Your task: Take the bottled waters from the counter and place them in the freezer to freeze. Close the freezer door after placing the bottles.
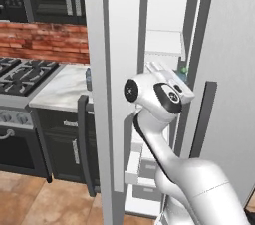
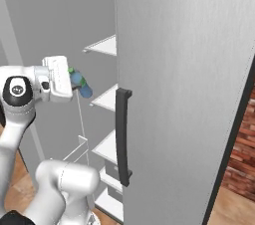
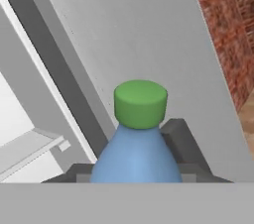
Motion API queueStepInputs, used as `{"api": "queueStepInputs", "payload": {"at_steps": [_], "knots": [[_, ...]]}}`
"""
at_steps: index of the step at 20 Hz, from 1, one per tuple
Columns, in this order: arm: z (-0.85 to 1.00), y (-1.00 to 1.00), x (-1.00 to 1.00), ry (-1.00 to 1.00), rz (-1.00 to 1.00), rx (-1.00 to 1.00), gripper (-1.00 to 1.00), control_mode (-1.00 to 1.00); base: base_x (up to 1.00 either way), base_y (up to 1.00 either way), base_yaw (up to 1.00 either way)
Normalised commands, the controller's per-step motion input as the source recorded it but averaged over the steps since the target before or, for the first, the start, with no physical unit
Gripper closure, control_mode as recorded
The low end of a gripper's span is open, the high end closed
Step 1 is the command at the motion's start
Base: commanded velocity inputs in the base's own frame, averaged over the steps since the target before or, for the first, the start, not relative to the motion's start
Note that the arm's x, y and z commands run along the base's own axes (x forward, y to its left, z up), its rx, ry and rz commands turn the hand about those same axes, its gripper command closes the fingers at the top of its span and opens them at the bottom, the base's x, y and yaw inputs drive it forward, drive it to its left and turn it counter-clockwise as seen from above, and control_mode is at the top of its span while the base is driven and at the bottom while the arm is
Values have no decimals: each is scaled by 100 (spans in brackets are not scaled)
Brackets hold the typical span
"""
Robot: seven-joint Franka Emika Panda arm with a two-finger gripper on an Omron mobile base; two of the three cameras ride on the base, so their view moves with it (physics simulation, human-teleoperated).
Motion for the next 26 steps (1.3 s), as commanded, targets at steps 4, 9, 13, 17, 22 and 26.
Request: {"api": "queueStepInputs", "payload": {"at_steps": [4, 9, 13, 17, 22, 26], "knots": [[100, 0, 3, 4, 0, -5, 100, -100, 0, 0, 0], [80, 0, 8, 6, 0, -4, 100, -100, 0, 0, 0], [34, 0, 30, 6, 5, -1, 100, -100, 0, 0, 0], [0, -4, 37, -1, 11, 6, 100, -100, 0, 0, 0], [0, -26, 6, -4, 17, 16, 100, -100, 0, 0, 0], [8, 0, 1, -1, 0, -4, 100, -100, 0, 0, 0]]}}
